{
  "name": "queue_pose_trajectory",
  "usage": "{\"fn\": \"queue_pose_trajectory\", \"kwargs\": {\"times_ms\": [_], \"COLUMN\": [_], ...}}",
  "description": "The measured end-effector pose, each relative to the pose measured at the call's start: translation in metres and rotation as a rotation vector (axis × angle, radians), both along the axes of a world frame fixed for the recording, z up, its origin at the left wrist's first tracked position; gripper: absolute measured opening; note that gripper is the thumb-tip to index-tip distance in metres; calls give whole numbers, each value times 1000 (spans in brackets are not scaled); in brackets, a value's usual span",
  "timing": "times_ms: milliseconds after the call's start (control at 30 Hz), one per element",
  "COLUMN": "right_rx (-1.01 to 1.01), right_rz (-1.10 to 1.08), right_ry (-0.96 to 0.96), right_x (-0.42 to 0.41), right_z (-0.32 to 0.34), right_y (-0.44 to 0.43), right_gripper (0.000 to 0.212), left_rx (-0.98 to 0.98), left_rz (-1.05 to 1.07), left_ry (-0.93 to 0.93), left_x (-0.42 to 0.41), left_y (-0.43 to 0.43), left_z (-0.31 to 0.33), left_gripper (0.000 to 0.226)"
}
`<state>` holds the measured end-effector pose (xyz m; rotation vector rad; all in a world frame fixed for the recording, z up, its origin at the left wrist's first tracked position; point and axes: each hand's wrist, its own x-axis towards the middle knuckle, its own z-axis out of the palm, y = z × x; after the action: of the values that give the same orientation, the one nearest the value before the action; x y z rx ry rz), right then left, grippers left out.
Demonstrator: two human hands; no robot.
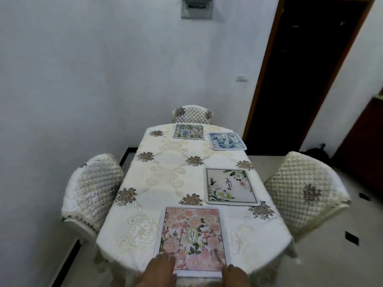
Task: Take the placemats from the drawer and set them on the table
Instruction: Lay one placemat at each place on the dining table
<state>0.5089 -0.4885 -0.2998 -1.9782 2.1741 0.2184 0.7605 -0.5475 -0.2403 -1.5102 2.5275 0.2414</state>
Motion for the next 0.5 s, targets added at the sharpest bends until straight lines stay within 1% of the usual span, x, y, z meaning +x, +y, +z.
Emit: {"fn": "queue_pose_trajectory", "kwargs": {"times_ms": [33,67,100,133,167,200,267,300,400,500], "right_rx": [-25,28,-36,-71,-144,-155,-164,-193,-197,-229], "right_rz": [2,-57,-52,-77,-70,-83,-99,-85,-161,-181], "right_ry": [-38,-94,-71,-28,-10,-32,-51,-47,-40,-52], "right_x": [7,9,7,7,4,4,1,-1,-15,-30], "right_z": [43,72,92,115,125,144,163,171,192,204], "right_y": [16,29,39,54,67,84,110,124,162,197], "right_gripper": [41,42,42,39,35,29,24,27,33,27], "left_rx": [30,76,-12,-58,-102,-119,-177,-210,-243,-254], "left_rz": [20,17,-19,-21,-30,-28,-48,-83,-137,-188], "left_ry": [74,66,100,72,110,116,117,126,92,101], "left_x": [-1,-3,-5,-6,-7,-7,-13,-17,-33,-56], "left_y": [11,21,26,35,41,50,65,74,103,130], "left_z": [24,41,48,66,74,90,106,115,133,142], "left_gripper": [45,43,41,38,37,36,37,37,36,37]}}
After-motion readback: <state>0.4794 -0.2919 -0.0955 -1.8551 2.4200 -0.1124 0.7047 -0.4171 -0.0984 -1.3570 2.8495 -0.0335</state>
